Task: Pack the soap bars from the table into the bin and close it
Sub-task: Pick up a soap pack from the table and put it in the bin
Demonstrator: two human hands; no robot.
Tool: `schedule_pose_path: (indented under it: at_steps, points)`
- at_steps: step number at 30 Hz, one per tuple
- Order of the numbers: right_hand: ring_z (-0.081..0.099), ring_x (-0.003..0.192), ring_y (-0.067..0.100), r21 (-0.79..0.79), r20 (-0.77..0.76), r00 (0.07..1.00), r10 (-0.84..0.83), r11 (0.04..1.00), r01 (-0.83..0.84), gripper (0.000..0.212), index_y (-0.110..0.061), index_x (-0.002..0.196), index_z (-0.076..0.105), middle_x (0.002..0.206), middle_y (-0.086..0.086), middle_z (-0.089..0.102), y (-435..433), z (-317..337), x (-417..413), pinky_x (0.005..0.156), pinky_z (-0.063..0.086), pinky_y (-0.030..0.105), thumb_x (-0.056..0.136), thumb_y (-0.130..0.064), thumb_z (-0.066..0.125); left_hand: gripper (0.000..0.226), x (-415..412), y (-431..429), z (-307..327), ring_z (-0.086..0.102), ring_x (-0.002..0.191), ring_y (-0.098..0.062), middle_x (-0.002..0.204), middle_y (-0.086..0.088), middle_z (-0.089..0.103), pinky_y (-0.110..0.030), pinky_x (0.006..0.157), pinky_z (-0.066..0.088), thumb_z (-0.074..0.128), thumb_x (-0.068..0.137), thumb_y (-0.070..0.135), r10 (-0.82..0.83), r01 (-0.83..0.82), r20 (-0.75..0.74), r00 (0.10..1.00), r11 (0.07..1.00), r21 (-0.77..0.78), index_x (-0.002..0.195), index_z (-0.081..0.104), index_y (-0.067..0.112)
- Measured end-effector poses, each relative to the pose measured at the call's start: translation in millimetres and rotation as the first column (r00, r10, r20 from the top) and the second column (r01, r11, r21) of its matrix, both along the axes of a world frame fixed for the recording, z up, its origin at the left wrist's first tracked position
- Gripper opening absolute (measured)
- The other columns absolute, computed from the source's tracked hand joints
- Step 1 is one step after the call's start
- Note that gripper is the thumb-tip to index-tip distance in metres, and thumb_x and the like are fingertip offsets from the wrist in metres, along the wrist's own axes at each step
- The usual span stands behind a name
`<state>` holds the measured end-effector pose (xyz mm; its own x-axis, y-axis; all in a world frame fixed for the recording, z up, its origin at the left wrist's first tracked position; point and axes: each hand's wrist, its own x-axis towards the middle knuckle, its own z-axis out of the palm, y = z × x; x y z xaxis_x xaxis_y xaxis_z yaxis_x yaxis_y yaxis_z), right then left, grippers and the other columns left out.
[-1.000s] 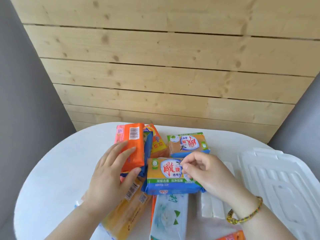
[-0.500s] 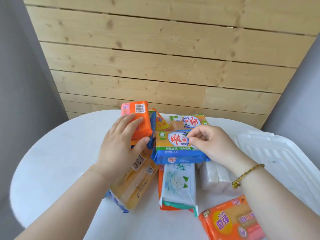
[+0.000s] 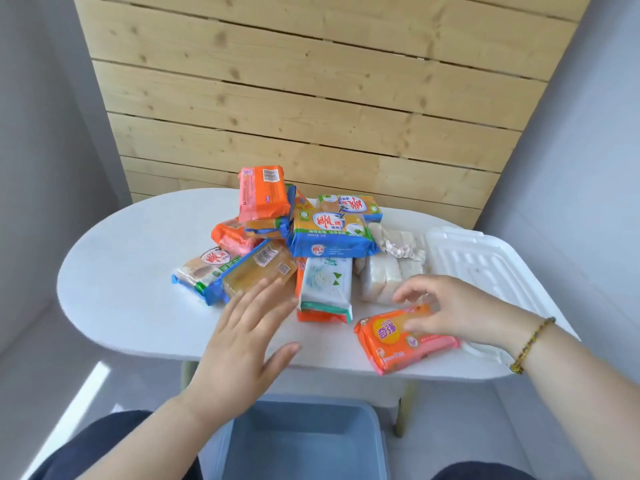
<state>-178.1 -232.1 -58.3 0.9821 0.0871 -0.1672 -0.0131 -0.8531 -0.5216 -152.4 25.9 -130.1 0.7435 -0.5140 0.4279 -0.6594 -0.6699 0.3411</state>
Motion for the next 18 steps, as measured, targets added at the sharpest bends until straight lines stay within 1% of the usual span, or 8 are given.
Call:
schedule_pose_path:
  at_steps: [2,4,5,7,11,14,16,18]
  points:
    - [0.051,0.093,0.006,-0.113,-0.113,0.993,0.040,0.992,-0.053,0.040,-0.020,0.112,0.057,0.103,-0.008,0.054,-4.9,-5.2,-10.9,0.068,0.036,0.002,0.075,-0.014,0.071,0.070,-13.2,-1.4,-8.3,0.043,0.123,-0.027,0.121,-0.015,0.062,-0.023,0.104,0.015,0.011,0.092,0.052,-0.002,0.000,0.017,1.000,0.993,0.119,0.106,0.066,0.012]
    - [0.050,0.107,0.010,-0.198,-0.181,0.981,0.069,0.975,-0.105,0.053,-0.022,0.123,0.050,0.120,-0.004,0.051,-7.1,-10.2,-14.9,0.082,0.037,0.012,0.075,-0.018,0.071,0.073,-19.0,-1.5,-16.1,0.061,0.108,-0.032,0.115,-0.013,0.066,-0.024,0.102,0.020,0.006,0.093,0.049,0.035,-0.039,0.022,0.999,0.971,0.235,0.103,0.069,0.012]
    - [0.049,0.113,0.011,-0.221,-0.194,0.978,0.083,0.967,-0.126,0.058,-0.022,0.127,0.046,0.126,-0.002,0.048,-9.1,-13.3,-16.6,0.087,0.035,0.015,0.075,-0.018,0.071,0.075,-22.4,-2.9,-21.4,0.064,0.103,-0.034,0.113,-0.013,0.067,-0.027,0.100,0.024,0.004,0.093,0.048,0.058,-0.060,0.015,0.998,0.959,0.277,0.103,0.069,0.011]
    - [0.043,0.119,0.012,-0.239,-0.183,0.976,0.117,0.958,-0.159,0.064,-0.022,0.132,0.041,0.132,0.000,0.044,-10.6,-18.1,-14.8,0.088,0.031,0.013,0.075,-0.018,0.071,0.077,-24.8,-1.8,-30.3,0.066,0.099,-0.030,0.112,-0.010,0.068,-0.029,0.097,0.025,0.001,0.093,0.048,0.090,-0.084,-0.002,0.996,0.932,0.353,0.106,0.068,0.011]
    - [0.033,0.126,0.014,-0.298,-0.162,0.973,0.166,0.931,-0.209,0.070,-0.021,0.135,0.037,0.133,0.003,0.043,-13.9,-27.8,-2.8,0.100,0.029,0.018,0.075,-0.023,0.071,0.075,-26.2,-2.4,-42.6,0.065,0.102,-0.029,0.114,-0.007,0.068,-0.021,0.108,0.005,0.002,0.093,0.048,0.105,-0.093,-0.010,0.994,0.918,0.386,0.111,0.065,0.011]
    - [0.037,0.125,0.017,-0.395,-0.171,0.972,0.162,0.892,-0.218,0.076,-0.021,0.137,0.034,0.132,0.004,0.047,-10.3,-31.6,7.4,0.098,0.034,0.022,0.072,-0.028,0.073,0.072,-24.5,-2.6,-47.5,0.061,0.109,-0.027,0.118,-0.008,0.066,-0.020,0.109,0.002,0.004,0.093,0.048,0.117,-0.103,-0.019,0.993,0.932,0.348,0.115,0.062,0.011]
    - [0.043,0.122,0.020,-0.440,-0.167,0.976,0.139,0.876,-0.199,0.079,-0.022,0.137,0.034,0.131,0.005,0.049,-8.7,-33.8,15.2,0.095,0.038,0.025,0.070,-0.031,0.074,0.066,-23.4,-3.6,-50.2,0.046,0.120,-0.023,0.120,-0.008,0.064,-0.019,0.111,-0.001,0.005,0.093,0.048,0.111,-0.100,-0.018,0.994,0.947,0.306,0.120,0.055,0.015]
    - [0.043,0.122,0.021,-0.469,-0.184,0.975,0.125,0.860,-0.199,0.080,-0.022,0.136,0.036,0.131,0.004,0.050,-8.1,-35.2,24.0,0.095,0.039,0.028,0.067,-0.035,0.076,0.058,-21.8,-3.9,-53.1,0.038,0.117,-0.017,0.121,-0.008,0.063,-0.018,0.111,-0.003,0.006,0.093,0.048,0.091,-0.082,-0.020,0.996,0.957,0.277,0.122,0.046,0.017]
